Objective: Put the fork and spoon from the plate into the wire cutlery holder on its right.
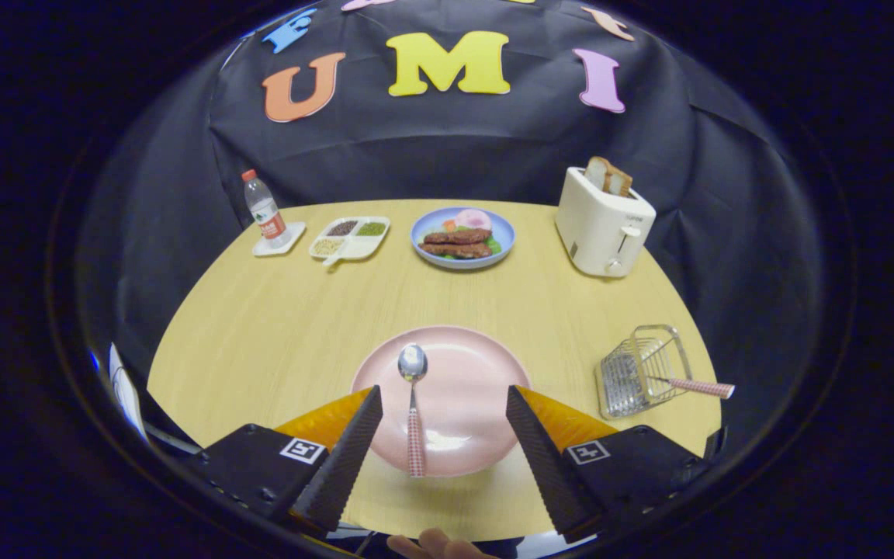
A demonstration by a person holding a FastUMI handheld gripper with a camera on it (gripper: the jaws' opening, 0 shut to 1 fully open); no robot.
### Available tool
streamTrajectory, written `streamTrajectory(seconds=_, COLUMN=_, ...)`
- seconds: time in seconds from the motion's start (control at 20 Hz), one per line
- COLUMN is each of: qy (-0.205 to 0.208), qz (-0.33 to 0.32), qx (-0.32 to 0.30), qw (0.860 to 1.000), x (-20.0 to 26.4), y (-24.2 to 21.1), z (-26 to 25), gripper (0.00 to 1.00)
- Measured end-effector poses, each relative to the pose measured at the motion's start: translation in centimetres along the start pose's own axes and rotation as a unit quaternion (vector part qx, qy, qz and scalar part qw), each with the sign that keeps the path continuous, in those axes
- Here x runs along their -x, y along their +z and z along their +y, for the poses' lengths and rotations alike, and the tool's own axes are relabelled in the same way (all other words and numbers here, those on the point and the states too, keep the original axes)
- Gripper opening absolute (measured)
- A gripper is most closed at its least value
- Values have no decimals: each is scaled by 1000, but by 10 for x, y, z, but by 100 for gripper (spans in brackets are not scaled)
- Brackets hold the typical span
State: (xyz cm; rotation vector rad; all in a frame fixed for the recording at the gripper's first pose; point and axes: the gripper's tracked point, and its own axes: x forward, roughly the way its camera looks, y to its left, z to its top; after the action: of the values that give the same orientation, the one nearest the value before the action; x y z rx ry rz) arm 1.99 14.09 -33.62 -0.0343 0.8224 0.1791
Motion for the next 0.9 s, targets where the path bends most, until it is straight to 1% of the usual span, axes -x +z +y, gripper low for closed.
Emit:
streamTrajectory(seconds=0.15, qy=-14, qz=20, qx=11, qw=1000, x=-19, y=-20, z=5, gripper=97)
streamTrajectory(seconds=0.35, qy=-19, qz=46, qx=16, qw=999, x=-42, y=-37, z=11, gripper=96)
streamTrajectory(seconds=0.4, qy=-20, qz=48, qx=20, qw=998, x=-46, y=-38, z=12, gripper=89)
streamTrajectory(seconds=0.55, qy=-14, qz=56, qx=35, qw=998, x=-58, y=-39, z=21, gripper=83)
streamTrajectory(seconds=0.65, qy=-20, qz=58, qx=46, qw=997, x=-65, y=-38, z=22, gripper=80)
streamTrajectory(seconds=0.7, qy=-15, qz=65, qx=47, qw=997, x=-69, y=-41, z=26, gripper=72)
streamTrajectory(seconds=0.85, qy=-23, qz=81, qx=47, qw=995, x=-77, y=-48, z=27, gripper=49)
streamTrajectory(seconds=0.9, qy=-26, qz=81, qx=48, qw=995, x=-77, y=-49, z=27, gripper=36)
